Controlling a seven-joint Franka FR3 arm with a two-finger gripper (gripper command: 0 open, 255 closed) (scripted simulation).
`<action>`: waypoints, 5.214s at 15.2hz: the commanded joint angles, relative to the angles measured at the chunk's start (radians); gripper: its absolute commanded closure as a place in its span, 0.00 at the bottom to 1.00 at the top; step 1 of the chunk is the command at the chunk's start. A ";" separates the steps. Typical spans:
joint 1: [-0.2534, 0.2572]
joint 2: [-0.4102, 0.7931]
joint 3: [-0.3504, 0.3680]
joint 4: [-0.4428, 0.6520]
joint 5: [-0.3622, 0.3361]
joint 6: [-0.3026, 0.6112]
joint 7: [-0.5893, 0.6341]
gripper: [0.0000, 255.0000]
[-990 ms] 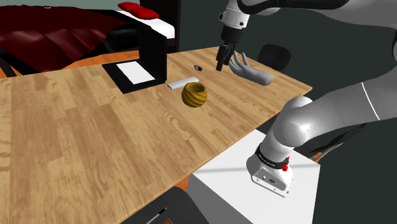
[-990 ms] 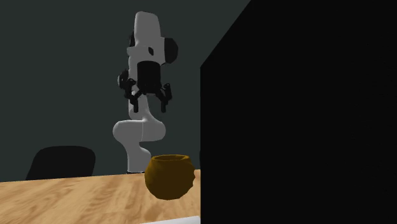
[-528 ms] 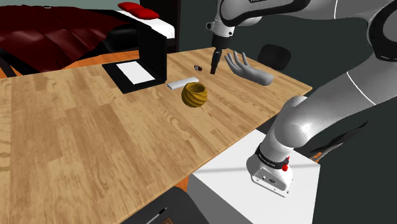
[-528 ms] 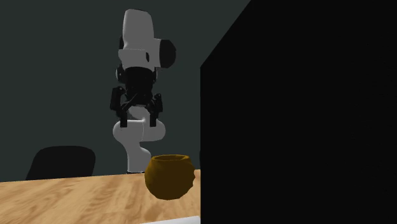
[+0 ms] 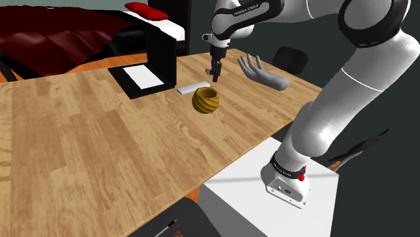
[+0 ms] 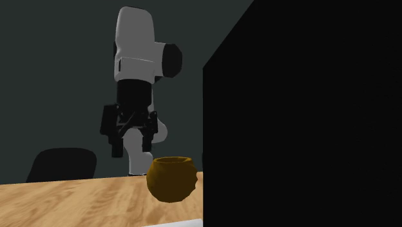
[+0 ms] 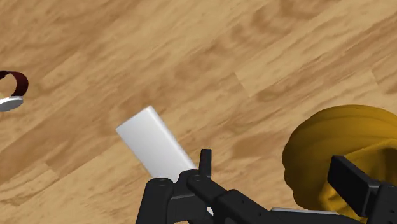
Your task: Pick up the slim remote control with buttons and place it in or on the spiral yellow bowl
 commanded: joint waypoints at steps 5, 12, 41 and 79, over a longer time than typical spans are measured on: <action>0.009 0.244 -0.015 0.163 0.064 0.078 -0.273 0.00; -0.008 0.446 0.019 0.320 0.112 0.123 -0.466 0.00; -0.010 0.458 0.021 0.315 0.117 0.141 -0.469 1.00; 0.075 -0.032 0.075 0.103 -0.027 -0.122 -0.267 1.00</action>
